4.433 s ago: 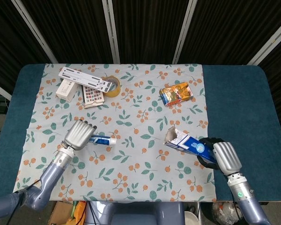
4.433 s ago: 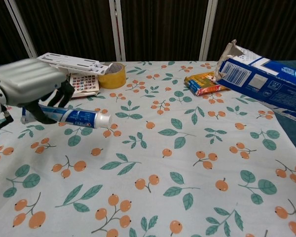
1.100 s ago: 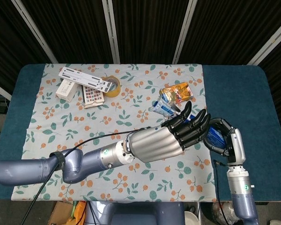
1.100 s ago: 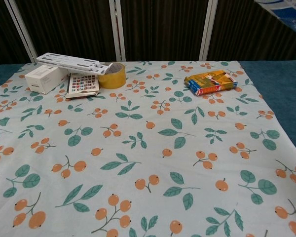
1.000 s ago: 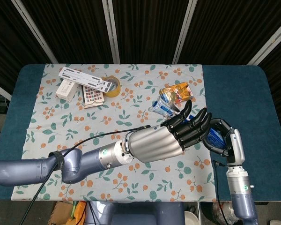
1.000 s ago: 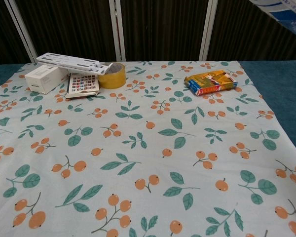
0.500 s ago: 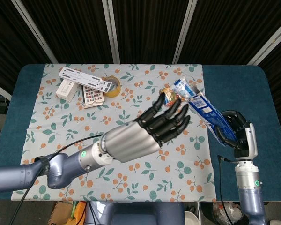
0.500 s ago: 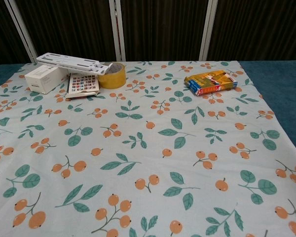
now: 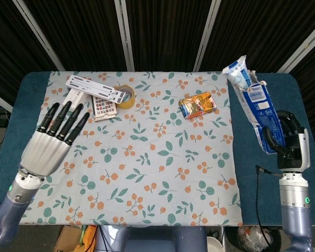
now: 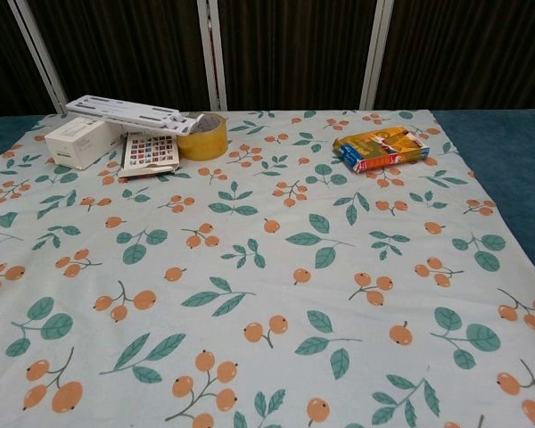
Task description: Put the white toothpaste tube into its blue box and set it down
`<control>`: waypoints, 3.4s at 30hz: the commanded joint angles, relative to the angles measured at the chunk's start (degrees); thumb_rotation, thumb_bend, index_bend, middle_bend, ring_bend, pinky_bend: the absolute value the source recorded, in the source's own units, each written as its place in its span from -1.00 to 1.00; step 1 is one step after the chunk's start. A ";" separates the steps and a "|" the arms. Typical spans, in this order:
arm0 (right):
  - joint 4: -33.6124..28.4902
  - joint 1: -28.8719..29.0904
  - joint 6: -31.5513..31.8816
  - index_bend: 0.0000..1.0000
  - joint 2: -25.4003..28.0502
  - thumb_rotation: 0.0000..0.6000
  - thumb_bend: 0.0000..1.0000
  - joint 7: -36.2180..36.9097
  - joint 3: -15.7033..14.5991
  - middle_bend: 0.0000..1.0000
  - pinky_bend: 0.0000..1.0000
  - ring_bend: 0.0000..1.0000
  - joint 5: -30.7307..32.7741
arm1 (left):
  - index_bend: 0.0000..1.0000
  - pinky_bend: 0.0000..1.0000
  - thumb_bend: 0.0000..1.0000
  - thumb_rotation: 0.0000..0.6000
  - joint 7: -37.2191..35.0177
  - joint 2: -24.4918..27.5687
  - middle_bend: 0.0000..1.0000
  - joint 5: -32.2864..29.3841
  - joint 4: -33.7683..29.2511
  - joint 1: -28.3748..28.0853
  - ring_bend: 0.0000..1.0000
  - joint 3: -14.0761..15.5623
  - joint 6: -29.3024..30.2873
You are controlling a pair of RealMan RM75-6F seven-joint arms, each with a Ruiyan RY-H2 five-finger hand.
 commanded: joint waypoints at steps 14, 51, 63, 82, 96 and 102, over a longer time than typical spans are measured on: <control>-8.88 -5.36 9.89 -0.10 3.15 1.00 -0.34 9.60 11.95 0.01 -0.11 -0.12 5.24 | -0.67 -0.53 -1.00 1.00 -15.27 -10.78 -0.74 -8.28 27.47 14.59 -0.76 10.79 -2.17; -1.41 -2.82 -0.90 -0.19 2.22 1.00 -0.20 -6.05 1.24 0.07 0.13 0.00 0.80 | -0.67 -0.53 -1.00 1.00 -16.15 -11.00 -0.78 -8.89 24.32 17.12 -0.78 6.41 -5.88; 8.00 0.14 -3.93 -0.18 -10.63 1.00 -0.20 -21.55 -14.01 0.07 0.13 0.00 -7.36 | -0.67 -0.53 -1.00 1.00 -16.88 -10.73 -0.78 -8.48 23.78 17.36 -0.78 5.90 -7.11; 32.70 0.19 0.68 -0.17 -33.35 1.00 -0.20 -36.20 -21.96 0.07 0.13 0.00 -9.71 | -0.65 -0.53 -1.00 1.00 -18.89 -10.63 -0.78 -6.77 23.92 17.57 -0.78 5.40 -7.26; 35.13 1.88 -6.83 -1.00 -32.62 1.00 -0.20 -43.48 -26.82 -0.68 -0.77 -0.91 -10.91 | -0.64 -0.53 -1.00 1.00 -18.85 -10.68 -0.78 -6.52 23.74 17.78 -0.78 4.96 -7.85; 26.87 3.80 -10.87 -1.00 -26.97 1.00 -0.20 -52.75 -26.95 -0.90 -0.96 -1.00 -8.12 | -0.64 -0.53 -1.00 1.00 -19.56 -10.49 -0.78 -7.19 22.67 18.10 -0.78 4.58 -8.08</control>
